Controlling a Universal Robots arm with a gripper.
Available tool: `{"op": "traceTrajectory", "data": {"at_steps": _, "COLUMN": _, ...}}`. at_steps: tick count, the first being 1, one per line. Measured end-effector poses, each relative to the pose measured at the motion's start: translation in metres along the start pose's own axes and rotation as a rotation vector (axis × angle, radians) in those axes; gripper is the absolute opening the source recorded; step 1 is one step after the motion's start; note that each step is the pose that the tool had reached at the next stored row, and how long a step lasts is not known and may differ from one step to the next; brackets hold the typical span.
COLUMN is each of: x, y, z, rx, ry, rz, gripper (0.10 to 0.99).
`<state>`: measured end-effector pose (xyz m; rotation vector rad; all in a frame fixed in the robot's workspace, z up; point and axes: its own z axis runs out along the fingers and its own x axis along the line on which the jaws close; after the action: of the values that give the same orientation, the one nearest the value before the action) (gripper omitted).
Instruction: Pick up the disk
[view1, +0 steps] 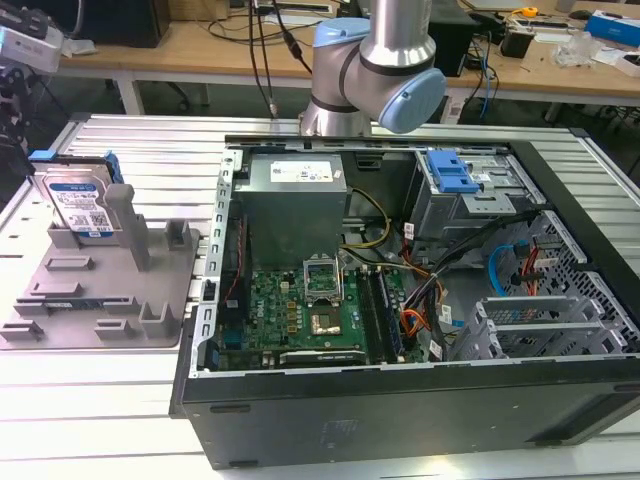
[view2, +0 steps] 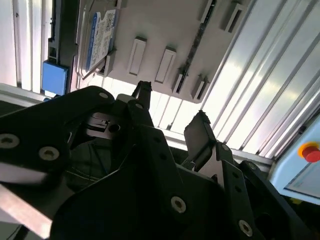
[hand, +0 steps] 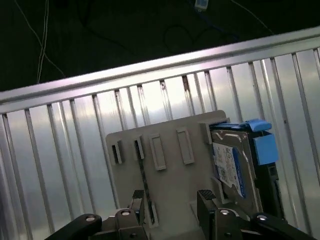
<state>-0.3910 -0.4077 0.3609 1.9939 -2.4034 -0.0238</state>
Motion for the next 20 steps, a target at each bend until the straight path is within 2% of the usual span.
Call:
{"op": "traceTrajectory", "data": {"at_steps": 5, "x": 0.0, "y": -0.0001, "z": 0.0017, "rx": 0.012, "ry": 0.0065, "rz": -0.116, "gripper": 0.541}}
{"op": "traceTrajectory", "data": {"at_steps": 7, "x": 0.0, "y": -0.0001, "z": 0.0018, "rx": 0.014, "ry": 0.0122, "rz": -0.129, "gripper": 0.541}}
{"op": "traceTrajectory", "data": {"at_steps": 14, "x": -0.0004, "y": 0.0001, "z": 0.0016, "rx": 0.014, "ry": 0.0134, "rz": -0.13, "gripper": 0.541}}
{"op": "traceTrajectory", "data": {"at_steps": 18, "x": -0.0171, "y": 0.0034, "z": 0.0017, "rx": 0.015, "ry": 0.0183, "rz": -0.139, "gripper": 0.541}}
{"op": "traceTrajectory", "data": {"at_steps": 20, "x": -0.0292, "y": 0.0064, "z": 0.0017, "rx": 0.015, "ry": 0.0197, "rz": -0.155, "gripper": 0.541}}
